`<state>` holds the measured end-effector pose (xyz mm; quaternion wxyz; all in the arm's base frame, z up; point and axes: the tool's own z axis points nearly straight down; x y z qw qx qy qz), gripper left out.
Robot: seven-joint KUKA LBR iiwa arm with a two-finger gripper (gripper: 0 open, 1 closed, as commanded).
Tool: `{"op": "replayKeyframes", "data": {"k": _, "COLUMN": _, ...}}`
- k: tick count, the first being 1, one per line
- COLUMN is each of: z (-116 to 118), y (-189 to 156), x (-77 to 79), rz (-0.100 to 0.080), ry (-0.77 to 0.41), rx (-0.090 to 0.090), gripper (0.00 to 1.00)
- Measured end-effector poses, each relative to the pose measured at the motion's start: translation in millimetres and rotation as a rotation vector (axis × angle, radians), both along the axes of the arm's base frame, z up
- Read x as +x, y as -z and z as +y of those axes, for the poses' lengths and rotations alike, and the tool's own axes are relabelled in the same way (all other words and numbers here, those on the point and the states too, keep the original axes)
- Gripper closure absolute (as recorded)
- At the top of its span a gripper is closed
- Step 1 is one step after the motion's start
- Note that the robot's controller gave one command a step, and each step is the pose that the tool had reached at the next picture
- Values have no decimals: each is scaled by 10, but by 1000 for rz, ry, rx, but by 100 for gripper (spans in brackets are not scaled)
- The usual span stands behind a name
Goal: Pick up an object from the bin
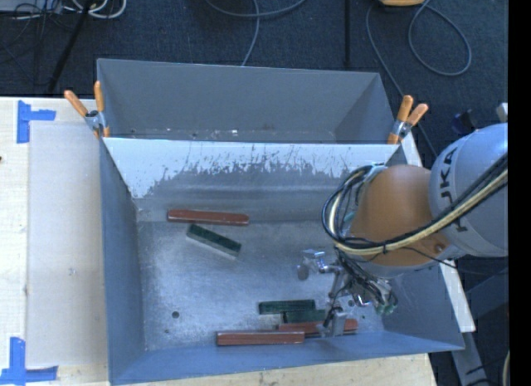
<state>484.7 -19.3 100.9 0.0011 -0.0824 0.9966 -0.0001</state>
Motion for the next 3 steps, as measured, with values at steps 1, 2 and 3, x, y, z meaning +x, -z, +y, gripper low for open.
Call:
{"op": "replayKeyframes", "data": {"k": 1, "z": 326, "y": -10, "x": 66, "rz": 2, "ry": -171, "rx": 1, "gripper": 0}}
{"op": "replayKeyframes", "data": {"k": 2, "z": 195, "y": 329, "x": 59, "rz": 7, "ry": -173, "rx": 1, "gripper": 0}}
{"op": "replayKeyframes", "data": {"k": 3, "z": 202, "y": 327, "x": 61, "rz": 4, "ry": -174, "rx": 0, "gripper": 0}}
